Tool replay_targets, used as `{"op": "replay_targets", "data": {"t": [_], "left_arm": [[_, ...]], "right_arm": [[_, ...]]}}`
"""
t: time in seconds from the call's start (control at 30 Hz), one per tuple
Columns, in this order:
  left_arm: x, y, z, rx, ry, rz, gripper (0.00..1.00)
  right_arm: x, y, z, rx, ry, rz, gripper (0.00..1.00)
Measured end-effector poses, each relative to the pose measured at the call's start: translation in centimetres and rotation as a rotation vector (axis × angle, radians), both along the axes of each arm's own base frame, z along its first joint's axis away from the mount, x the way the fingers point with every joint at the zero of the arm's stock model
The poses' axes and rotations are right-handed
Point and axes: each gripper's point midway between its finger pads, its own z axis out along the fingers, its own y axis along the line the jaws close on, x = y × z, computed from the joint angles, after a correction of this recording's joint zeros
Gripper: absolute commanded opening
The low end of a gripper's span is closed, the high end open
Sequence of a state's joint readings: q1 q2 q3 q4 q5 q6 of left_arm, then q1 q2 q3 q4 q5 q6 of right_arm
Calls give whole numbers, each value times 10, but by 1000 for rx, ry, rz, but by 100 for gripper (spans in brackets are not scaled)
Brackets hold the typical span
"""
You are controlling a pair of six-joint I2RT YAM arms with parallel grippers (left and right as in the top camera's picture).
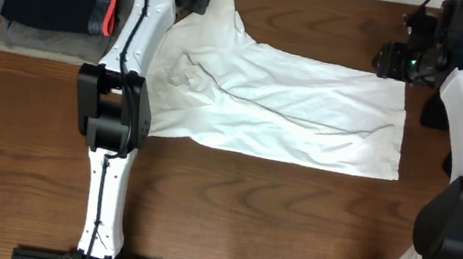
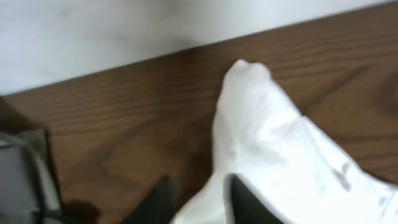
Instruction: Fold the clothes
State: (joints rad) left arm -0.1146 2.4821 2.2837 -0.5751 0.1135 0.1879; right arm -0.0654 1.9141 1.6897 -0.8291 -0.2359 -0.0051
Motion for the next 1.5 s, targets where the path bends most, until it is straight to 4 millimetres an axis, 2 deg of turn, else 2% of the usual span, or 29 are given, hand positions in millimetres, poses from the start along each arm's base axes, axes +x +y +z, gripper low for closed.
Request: {"op": "replay_targets", "data": {"t": [0.03,0.1,0.43,0.53,0.77,0.87,1.03,1.17,1.5], "left_arm": [[-1,2,-1,-8,6,3,70],[-4,3,-3,-18,24,-4,77],[-14,-19,-22,-118,90,-86,77],[-15,-22,-35,-127,111,-95,66],[-12,-22,-64,-116,129,-100,50],[-10,-20,-72,-104,131,-95,49],[-2,-19,-67,-96,90,-91,34],[-1,-18,-66,-92,84,-91,14],[0,-14,-67,-82,86,-61,6]], "right_arm": [[0,2,0,0,-1,3,61],[0,4,0,0,-1,8,61],[0,4,0,-1,0,8,62],[0,4,0,-1,0,8,62],[-1,4,-1,-3,4,10,64],[-2,3,-1,-9,9,7,64],[-3,2,-2,-14,13,5,64],[-3,1,-2,-19,13,4,64],[-3,0,-2,-23,14,2,65]]}}
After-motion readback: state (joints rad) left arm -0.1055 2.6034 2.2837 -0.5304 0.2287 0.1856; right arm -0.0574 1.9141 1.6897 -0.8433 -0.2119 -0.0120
